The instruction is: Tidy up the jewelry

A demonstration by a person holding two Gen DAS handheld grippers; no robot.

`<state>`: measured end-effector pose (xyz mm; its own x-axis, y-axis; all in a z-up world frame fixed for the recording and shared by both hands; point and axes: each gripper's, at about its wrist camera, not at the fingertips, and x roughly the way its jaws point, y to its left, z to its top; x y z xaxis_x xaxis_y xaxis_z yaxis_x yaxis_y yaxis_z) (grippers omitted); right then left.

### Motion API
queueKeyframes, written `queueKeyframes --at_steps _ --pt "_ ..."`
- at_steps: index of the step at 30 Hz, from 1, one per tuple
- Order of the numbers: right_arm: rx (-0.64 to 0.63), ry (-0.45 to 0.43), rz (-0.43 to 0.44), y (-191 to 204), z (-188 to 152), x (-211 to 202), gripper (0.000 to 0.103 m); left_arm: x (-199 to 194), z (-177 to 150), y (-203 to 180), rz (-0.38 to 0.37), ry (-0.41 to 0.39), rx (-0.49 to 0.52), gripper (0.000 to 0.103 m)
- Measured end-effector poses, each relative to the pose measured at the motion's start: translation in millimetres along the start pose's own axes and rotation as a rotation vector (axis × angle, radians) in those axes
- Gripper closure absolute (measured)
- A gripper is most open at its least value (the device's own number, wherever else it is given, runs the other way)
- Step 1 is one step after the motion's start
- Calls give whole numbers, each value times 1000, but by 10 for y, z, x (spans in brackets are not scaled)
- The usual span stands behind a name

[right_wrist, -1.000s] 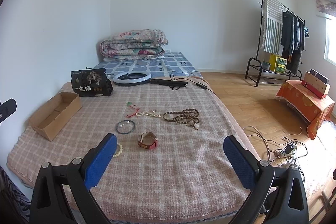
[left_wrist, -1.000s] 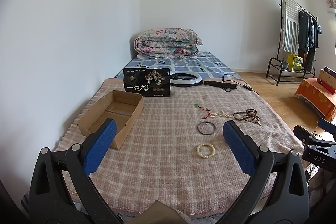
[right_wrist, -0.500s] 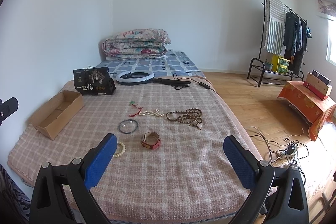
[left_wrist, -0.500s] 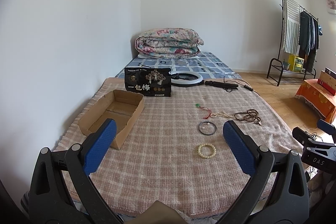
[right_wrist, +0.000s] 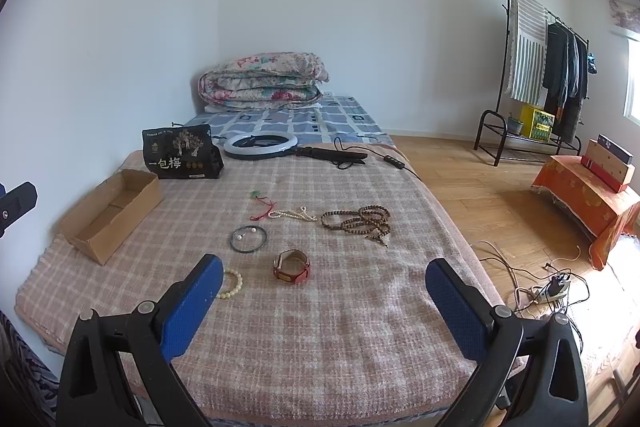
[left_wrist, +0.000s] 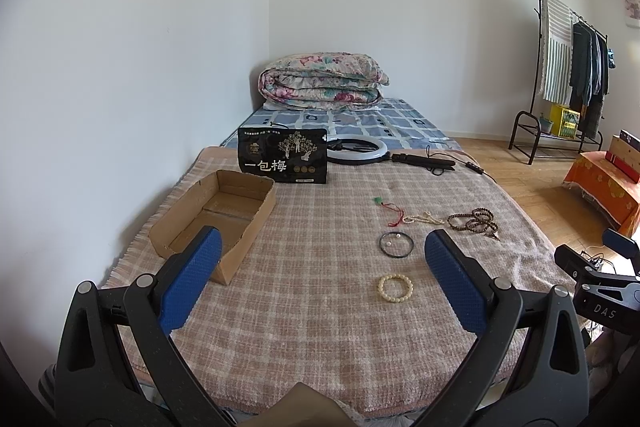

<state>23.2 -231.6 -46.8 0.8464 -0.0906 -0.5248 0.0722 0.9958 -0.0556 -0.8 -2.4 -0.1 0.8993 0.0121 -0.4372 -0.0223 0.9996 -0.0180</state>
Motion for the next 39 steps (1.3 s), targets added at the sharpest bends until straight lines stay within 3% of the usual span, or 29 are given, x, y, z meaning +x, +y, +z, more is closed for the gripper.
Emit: queueKeyframes --at_steps 26,39 --pt "-6 14 9 51 15 92 1 21 14 42 -1 8 3 0" --pt "-7 55 10 92 54 379 0 403 -72 93 7 72 20 0"
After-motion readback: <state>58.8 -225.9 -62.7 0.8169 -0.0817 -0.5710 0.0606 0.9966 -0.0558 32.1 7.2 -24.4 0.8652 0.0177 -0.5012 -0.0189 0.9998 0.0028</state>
